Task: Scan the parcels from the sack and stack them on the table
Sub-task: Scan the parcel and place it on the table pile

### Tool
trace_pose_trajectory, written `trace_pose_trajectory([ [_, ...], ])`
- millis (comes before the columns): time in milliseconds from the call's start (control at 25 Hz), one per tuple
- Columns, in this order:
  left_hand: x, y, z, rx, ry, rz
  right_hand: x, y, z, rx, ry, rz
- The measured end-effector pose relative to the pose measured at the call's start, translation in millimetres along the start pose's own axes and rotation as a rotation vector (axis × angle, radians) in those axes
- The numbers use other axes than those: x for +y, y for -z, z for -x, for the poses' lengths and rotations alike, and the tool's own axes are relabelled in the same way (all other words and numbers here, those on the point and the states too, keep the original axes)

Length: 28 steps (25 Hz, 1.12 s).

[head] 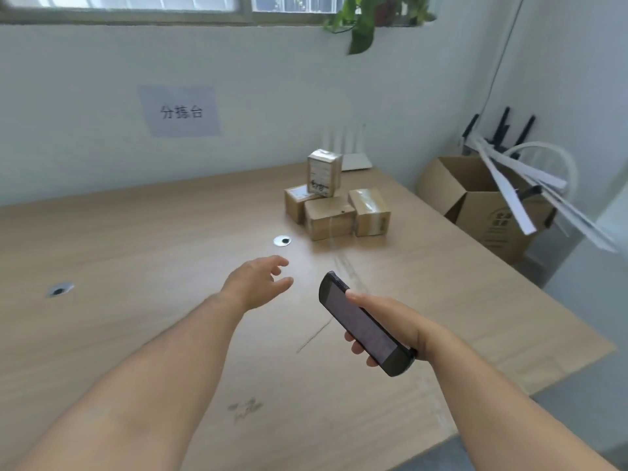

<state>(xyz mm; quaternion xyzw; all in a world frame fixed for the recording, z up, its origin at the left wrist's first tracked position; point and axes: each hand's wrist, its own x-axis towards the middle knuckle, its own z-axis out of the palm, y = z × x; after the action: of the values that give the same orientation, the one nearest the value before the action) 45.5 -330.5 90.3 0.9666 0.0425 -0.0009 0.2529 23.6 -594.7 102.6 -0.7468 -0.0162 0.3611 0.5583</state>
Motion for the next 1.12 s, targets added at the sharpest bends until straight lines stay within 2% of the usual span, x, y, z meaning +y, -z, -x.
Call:
trace_pose_trajectory([
  [280,45,-15,-109,-0.050,-0.096,0.011,-25,75,-38,0.115,-0.022,-0.072],
  [680,138,-85,-234,-0.073,-0.093,-0.136,-11,217,-123,0.061,-0.037,-0.112],
  [840,179,-121,-291,-0.088,0.016,-0.220,-7,280,-161,0.003,-0.043,-0.114],
  [1120,212,-168,-386,-0.030,0.351,-0.324,-2,359,-215,-0.040,-0.025,-0.148],
])
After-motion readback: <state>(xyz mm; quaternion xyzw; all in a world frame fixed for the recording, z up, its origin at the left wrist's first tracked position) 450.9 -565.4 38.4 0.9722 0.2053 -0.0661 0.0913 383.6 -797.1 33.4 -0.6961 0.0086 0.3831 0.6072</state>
